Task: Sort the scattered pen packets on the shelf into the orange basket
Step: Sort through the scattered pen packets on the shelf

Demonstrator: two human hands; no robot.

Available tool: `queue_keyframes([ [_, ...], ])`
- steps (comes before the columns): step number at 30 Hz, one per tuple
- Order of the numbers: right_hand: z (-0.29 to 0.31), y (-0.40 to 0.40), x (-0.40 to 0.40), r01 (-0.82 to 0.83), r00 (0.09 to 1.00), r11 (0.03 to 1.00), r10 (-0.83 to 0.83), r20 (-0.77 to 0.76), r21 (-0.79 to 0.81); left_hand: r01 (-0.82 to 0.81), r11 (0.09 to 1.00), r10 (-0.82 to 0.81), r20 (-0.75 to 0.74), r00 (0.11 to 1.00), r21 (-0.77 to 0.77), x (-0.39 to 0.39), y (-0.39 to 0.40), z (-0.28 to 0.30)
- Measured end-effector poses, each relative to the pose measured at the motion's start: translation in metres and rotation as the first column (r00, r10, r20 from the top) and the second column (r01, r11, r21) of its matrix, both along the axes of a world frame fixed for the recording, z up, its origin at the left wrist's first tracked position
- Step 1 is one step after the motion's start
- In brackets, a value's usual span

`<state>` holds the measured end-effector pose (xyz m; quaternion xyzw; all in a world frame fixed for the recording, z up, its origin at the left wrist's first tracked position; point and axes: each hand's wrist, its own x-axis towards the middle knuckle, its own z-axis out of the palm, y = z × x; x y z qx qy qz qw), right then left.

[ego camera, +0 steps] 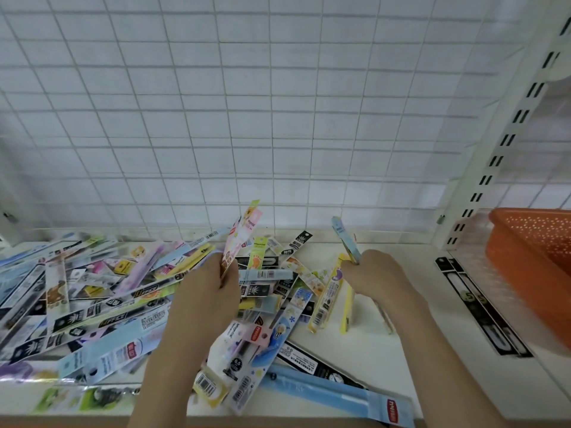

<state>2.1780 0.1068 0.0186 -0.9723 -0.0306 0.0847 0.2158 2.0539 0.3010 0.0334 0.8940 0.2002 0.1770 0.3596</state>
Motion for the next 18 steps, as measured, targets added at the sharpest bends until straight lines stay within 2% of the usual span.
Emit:
queue_keyframes([
  [3, 0.000, 0.010, -0.003, -0.069, 0.998, 0.997, 0.069, -0.002, 0.026, -0.009, 0.999, 0.008, -0.026, 1.000, -0.039, -0.001, 0.007, 0.000],
  [7, -0.004, 0.019, 0.000, 0.003, 1.000, 0.996, -0.001, -0.017, 0.084, -0.069, 0.997, 0.068, -0.039, 0.997, -0.028, -0.008, 0.022, 0.000],
  [11, -0.018, 0.023, 0.001, 0.053, 0.999, 0.998, -0.053, -0.011, -0.020, -0.117, 0.992, 0.119, -0.066, 0.991, 0.043, -0.016, 0.039, 0.000],
  [15, -0.030, 0.021, 0.004, 0.087, 0.993, 0.996, -0.089, -0.075, -0.022, -0.129, 0.990, 0.132, -0.046, 0.990, 0.061, -0.020, 0.055, -0.001],
  [18, -0.026, 0.021, 0.005, 0.101, 0.992, 0.994, -0.103, -0.067, -0.030, -0.128, 0.989, 0.131, -0.040, 0.991, 0.076, -0.018, 0.060, -0.006],
])
